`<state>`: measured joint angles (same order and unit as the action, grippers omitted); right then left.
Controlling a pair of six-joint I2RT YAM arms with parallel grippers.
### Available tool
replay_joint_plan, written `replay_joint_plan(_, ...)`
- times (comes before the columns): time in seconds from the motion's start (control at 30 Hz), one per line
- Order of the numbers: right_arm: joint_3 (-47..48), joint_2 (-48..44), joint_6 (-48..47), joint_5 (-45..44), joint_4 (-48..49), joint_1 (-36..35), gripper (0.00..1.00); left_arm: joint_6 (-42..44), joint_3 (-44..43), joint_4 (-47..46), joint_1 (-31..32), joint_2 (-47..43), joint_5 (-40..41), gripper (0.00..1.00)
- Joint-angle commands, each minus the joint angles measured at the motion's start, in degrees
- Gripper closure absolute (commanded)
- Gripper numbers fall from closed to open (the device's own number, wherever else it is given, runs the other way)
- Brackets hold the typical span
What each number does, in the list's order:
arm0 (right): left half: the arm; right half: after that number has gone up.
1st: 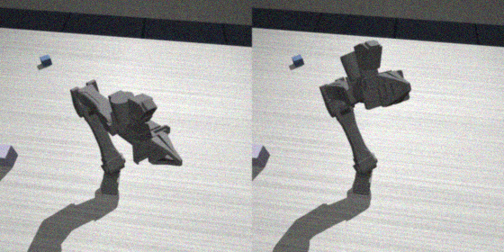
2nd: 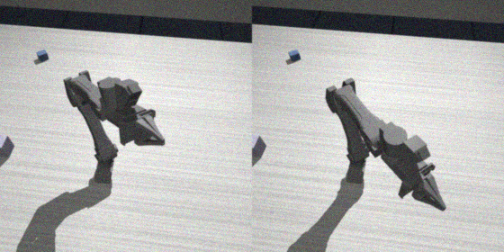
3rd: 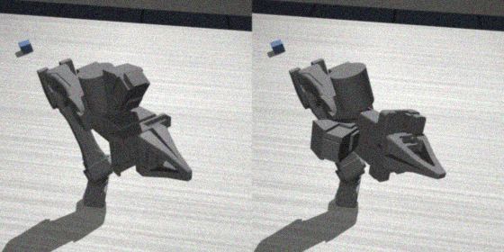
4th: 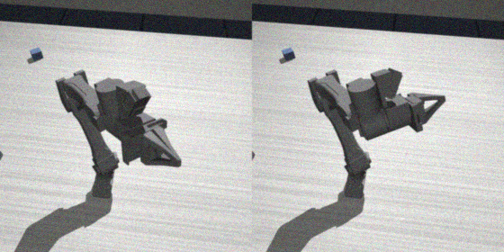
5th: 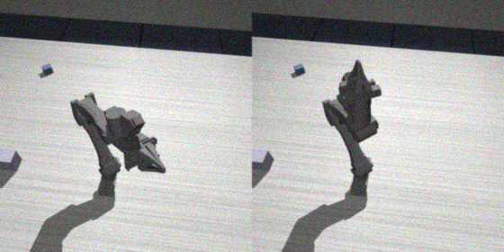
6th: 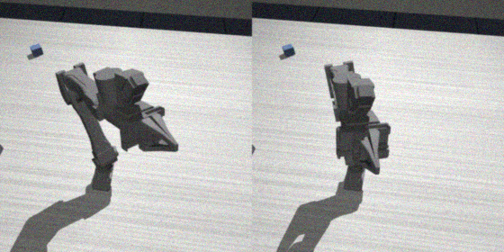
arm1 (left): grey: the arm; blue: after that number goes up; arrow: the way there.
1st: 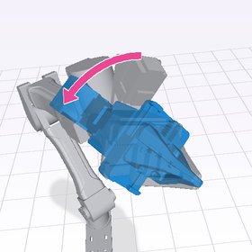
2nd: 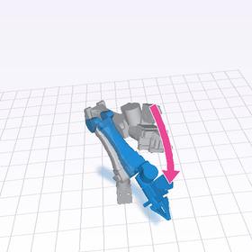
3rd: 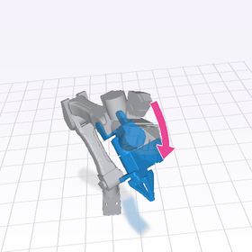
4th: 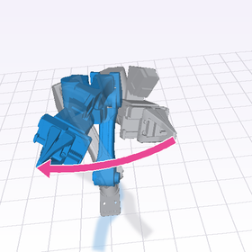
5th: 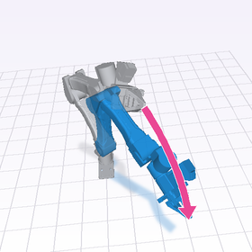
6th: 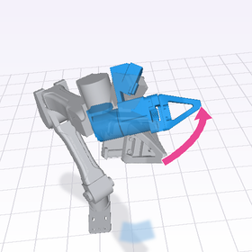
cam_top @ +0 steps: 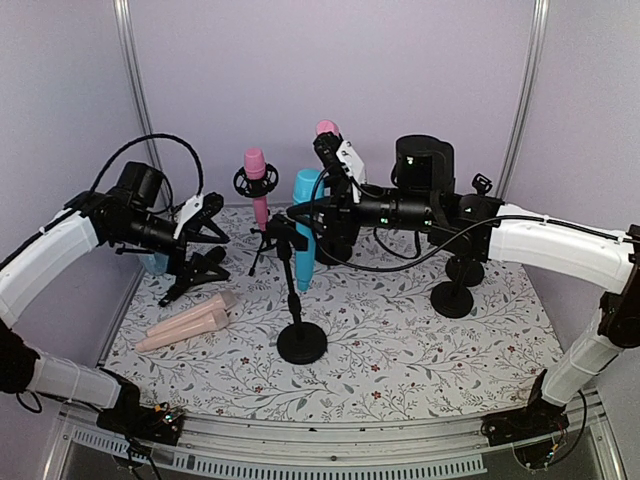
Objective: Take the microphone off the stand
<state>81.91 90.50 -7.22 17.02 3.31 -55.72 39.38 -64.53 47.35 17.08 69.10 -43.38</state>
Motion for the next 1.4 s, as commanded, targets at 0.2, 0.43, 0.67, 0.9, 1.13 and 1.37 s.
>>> replay_joint_plan(0.2,-6.41,-7.05,-0.48,-0.22,4.6,-0.06,0.28,5.46,-18.04,4.68,8.06,16.19,-8.99,0.03)
replay_joint_plan(0.43,-6.47,-8.21,-0.15,1.01,1.98,-0.03,0.36,5.91,-28.48,6.87,11.87,23.14,-11.47,0.08)
replay_joint_plan(0.67,-6.67,-8.48,-0.11,2.17,-0.23,-0.02,0.46,6.86,-31.57,8.4,15.93,24.15,-10.69,0.1)
replay_joint_plan(0.9,-7.64,-8.68,0.23,1.88,-0.53,-0.02,0.48,7.38,-31.68,9.09,18.36,24.13,-9.64,0.14)
replay_joint_plan(1.13,-7.47,-8.72,0.12,1.79,-1.23,-0.07,0.55,8.16,-33.28,10.2,18.83,24.48,-9.45,0.34)
replay_joint_plan(1.37,-6.58,-8.68,-0.54,1.88,-2.74,0.0,0.61,8.48,-34.42,10.58,19.34,25.52,-9.36,0.42)
